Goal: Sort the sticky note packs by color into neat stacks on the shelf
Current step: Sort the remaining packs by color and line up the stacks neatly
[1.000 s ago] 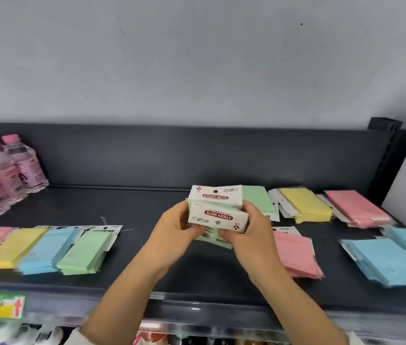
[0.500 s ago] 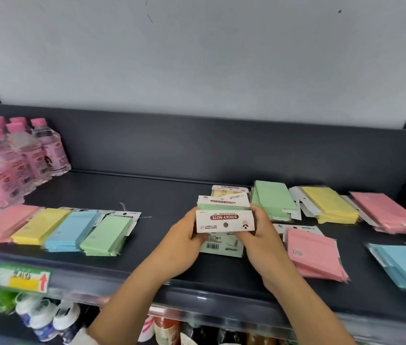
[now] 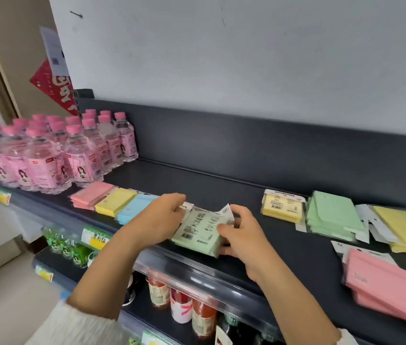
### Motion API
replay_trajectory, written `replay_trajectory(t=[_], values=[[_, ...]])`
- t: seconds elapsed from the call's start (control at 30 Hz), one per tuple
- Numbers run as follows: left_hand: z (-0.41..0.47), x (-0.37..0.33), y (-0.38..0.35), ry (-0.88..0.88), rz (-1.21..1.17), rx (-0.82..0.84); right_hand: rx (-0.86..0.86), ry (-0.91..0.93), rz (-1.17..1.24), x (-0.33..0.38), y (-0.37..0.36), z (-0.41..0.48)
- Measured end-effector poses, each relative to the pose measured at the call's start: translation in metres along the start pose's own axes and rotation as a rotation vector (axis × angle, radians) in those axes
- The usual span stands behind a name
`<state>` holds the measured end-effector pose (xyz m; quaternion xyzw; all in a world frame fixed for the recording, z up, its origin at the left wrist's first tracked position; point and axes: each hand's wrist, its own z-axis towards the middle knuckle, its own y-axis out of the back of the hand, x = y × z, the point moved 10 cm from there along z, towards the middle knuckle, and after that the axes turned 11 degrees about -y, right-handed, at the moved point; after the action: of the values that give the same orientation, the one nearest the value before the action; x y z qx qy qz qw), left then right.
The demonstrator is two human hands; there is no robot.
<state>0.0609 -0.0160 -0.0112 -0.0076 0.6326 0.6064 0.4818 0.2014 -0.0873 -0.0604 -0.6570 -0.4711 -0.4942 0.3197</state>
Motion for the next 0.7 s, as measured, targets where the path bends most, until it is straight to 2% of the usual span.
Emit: replay_trajectory(t=[0.13, 0.37, 0.53, 0.7], values=[[-0.001, 0.014, 0.027, 0.017, 0.187, -0.052, -0.124, 0.046, -0.224, 0.003, -0.006, 0.016], [-0.003, -0.001, -0.001, -0.158, 0.238, 0.186, -0.133, 0.078, -0.435, 0.006, -0.004, 0.016], [0.002, -0.006, -0.014, -0.173, 0.291, 0.286, -0.123, 0.092, -0.632, 0.008, 0.001, 0.016], [0.008, -0.01, -0.018, -0.211, 0.327, 0.308, -0.109, 0.077, -0.699, 0.007, 0.004, 0.016]])
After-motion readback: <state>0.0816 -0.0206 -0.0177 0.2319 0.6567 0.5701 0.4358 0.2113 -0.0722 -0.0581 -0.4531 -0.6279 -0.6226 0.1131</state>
